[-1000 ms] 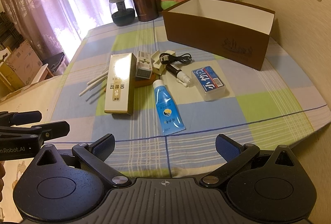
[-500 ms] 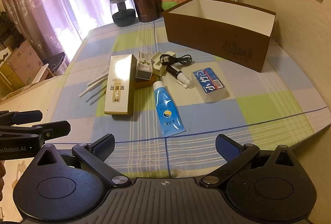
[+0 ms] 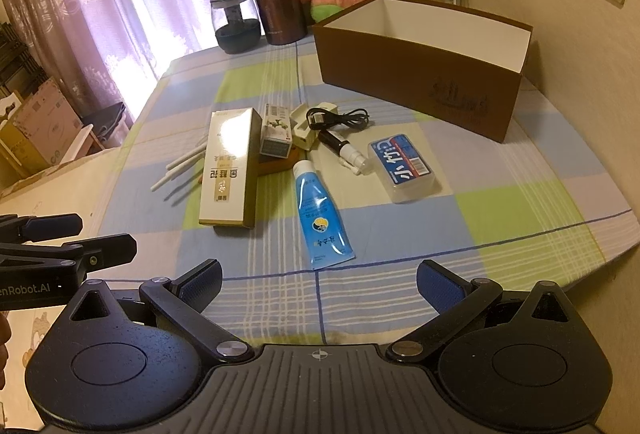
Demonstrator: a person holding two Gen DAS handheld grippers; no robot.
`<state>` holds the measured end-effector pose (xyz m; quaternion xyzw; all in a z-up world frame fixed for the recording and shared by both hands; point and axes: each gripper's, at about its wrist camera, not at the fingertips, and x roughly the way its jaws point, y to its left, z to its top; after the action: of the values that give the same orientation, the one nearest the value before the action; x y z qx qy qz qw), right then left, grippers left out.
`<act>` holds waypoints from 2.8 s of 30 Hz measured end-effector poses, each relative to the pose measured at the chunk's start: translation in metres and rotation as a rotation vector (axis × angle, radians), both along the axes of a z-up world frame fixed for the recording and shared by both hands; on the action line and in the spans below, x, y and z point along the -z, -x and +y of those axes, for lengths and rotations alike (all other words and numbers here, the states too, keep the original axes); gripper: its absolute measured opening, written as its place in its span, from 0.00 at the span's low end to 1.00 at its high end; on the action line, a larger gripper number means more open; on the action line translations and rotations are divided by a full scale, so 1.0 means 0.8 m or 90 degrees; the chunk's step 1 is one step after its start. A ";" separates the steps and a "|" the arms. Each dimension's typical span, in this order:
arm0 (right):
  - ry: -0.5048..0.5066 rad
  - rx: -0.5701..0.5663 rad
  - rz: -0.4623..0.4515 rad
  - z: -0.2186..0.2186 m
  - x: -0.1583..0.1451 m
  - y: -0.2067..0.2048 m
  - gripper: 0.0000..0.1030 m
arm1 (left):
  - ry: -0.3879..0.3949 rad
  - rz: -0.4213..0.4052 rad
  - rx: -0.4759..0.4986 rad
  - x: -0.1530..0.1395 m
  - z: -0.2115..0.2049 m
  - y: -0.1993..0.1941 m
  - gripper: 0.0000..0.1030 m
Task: Organize rigid objects
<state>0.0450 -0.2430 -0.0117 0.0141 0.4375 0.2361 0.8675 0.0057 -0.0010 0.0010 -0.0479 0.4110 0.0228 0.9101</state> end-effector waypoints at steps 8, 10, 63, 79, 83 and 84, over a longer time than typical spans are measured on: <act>-0.003 0.000 0.001 -0.006 -0.001 -0.008 0.98 | 0.000 0.000 0.000 0.000 0.000 0.000 0.80; -0.003 0.000 0.000 -0.007 0.002 -0.004 0.98 | 0.000 0.000 0.000 0.000 0.000 0.000 0.80; 0.005 -0.114 -0.025 -0.032 0.085 -0.218 0.82 | -0.043 0.057 -0.074 0.087 -0.016 -0.174 0.76; 0.022 -0.151 0.019 -0.011 0.119 -0.269 0.82 | -0.041 0.095 -0.108 0.116 0.001 -0.219 0.63; 0.029 -0.162 0.022 -0.004 0.124 -0.274 0.81 | -0.036 0.096 -0.106 0.119 0.004 -0.222 0.54; 0.033 -0.164 0.023 -0.003 0.125 -0.276 0.80 | -0.037 0.095 -0.103 0.119 0.004 -0.222 0.54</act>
<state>0.2655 -0.2450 -0.1120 -0.0602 0.4574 0.3341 0.8219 0.1834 0.0025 -0.0940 -0.0525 0.4714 0.1120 0.8732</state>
